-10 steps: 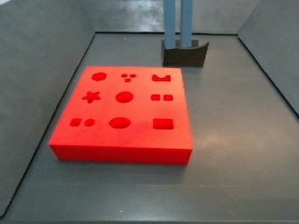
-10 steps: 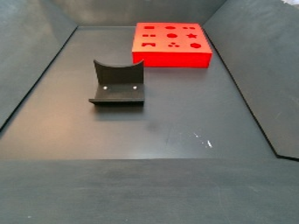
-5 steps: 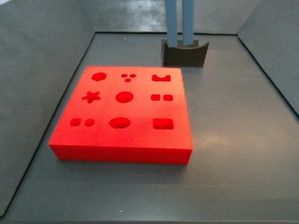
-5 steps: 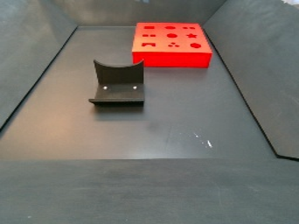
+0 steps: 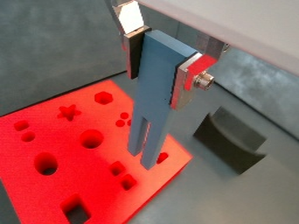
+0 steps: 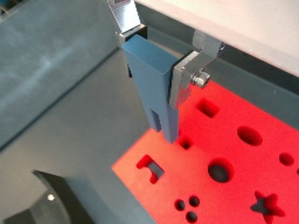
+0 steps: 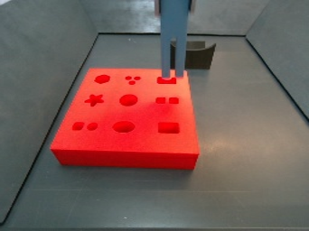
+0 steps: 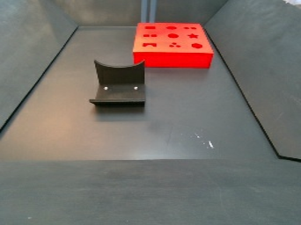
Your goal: Insert the double-square object.
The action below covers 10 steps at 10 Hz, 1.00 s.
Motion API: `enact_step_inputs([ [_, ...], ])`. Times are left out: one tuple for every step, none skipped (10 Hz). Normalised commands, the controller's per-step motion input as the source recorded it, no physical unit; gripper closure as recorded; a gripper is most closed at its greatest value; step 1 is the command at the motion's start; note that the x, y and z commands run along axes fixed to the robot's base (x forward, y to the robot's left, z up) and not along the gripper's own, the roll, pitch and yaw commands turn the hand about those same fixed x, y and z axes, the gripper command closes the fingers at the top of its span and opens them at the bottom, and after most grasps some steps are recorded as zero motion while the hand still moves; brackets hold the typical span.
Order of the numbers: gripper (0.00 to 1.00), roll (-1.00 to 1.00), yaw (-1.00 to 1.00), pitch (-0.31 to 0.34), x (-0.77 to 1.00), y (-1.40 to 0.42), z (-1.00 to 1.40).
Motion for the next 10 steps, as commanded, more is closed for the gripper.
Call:
enact_step_inputs([
  [1.0, -0.02, -0.52, 0.167, 0.0, -0.3, -0.76],
  [1.0, -0.25, -0.17, 0.044, 0.0, -0.04, -0.28],
  [1.0, 0.0, 0.0, 0.0, 0.0, 0.0, -0.05],
  [1.0, 0.05, 0.0, 0.0, 0.0, -0.01, -0.23],
  [1.0, 0.01, 0.0, 0.0, 0.0, -0.07, -0.21],
  [1.0, 0.0, 0.0, 0.0, 0.0, -0.07, -0.14],
  [1.0, 0.0, 0.0, 0.0, 0.0, -0.03, -0.05],
  [1.0, 0.02, 0.0, 0.0, 0.1, -0.05, -0.12],
  [1.0, 0.03, 0.0, 0.0, 0.11, -0.07, -0.1],
  [1.0, 0.04, 0.0, 0.0, 0.11, -0.07, -0.13],
])
